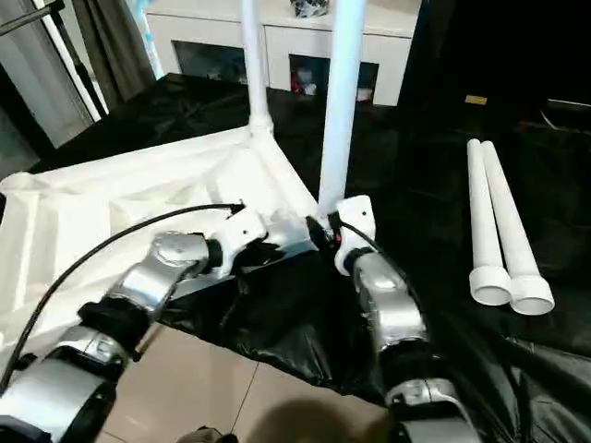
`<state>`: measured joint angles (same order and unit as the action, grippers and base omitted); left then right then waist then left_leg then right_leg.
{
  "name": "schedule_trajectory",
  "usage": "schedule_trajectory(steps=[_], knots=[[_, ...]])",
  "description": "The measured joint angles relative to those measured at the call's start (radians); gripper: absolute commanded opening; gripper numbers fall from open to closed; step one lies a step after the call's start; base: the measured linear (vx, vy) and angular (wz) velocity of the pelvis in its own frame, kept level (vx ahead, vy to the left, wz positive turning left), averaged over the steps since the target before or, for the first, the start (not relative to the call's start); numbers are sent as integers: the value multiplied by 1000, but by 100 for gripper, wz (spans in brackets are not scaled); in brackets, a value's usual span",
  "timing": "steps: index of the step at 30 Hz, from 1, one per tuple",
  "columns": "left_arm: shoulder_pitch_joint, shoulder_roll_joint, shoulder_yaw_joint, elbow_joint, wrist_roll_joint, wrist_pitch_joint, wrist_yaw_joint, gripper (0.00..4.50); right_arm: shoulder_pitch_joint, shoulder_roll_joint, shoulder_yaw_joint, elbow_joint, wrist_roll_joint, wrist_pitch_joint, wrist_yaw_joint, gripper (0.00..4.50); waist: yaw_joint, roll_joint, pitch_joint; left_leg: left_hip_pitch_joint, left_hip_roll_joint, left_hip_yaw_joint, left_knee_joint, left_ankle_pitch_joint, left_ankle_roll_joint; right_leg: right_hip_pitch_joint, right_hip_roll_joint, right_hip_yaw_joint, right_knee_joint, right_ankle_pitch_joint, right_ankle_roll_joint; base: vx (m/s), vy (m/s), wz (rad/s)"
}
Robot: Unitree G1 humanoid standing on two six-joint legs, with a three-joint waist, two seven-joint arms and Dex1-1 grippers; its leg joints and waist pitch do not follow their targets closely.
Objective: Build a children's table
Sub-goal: Rotate leg to tighten
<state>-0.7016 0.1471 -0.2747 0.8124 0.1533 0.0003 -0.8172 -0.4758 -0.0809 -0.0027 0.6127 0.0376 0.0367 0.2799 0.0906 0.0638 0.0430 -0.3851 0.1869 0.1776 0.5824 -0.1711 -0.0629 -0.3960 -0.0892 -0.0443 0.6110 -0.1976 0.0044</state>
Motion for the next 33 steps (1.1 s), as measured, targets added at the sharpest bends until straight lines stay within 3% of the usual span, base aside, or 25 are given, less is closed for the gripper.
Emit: schedule_trajectory(steps=[6,14,18,19,22,24,33], knots=[[5,23,-17,-11,0,-30,-43,0,5,-41,7,-3,22,-7,132,387,-1,0,0,-2,0,0,-1,0,0,-2,0,-1,0,0,0,0,0,0],[43,86,-18,-72,-38,-64,-208,0,10,-153,74,-17,38,-31,395,387,2,0,0,-4,1,0,-2,0,1,-4,0,-2,0,-2,3,0,0,0],[51,137,-19,-79,-64,-88,-300,0,34,-240,112,-69,78,-17,623,387,5,-2,1,-6,3,1,3,2,4,-4,1,-2,0,-3,4,0,0,0],[54,146,-19,-79,-69,-95,-313,0,36,-247,116,-76,80,-14,650,360,4,-2,1,-7,3,1,3,2,4,-4,1,-2,0,-3,4,0,0,0],[57,171,-25,-83,-73,-112,-363,0,38,-276,137,-92,87,-6,726,348,3,-3,2,-7,3,1,4,2,4,-4,1,-2,0,-3,4,0,0,0],[61,192,-27,-90,-78,-117,-399,0,38,-289,151,-101,92,-5,779,310,3,-8,4,-6,4,2,3,2,4,-4,1,-2,0,-3,4,0,0,0],[64,210,-29,-100,-97,-115,-462,0,41,-303,168,-122,113,30,856,272,8,-14,5,-6,4,3,4,2,4,-4,1,-2,1,-3,4,0,0,0]])
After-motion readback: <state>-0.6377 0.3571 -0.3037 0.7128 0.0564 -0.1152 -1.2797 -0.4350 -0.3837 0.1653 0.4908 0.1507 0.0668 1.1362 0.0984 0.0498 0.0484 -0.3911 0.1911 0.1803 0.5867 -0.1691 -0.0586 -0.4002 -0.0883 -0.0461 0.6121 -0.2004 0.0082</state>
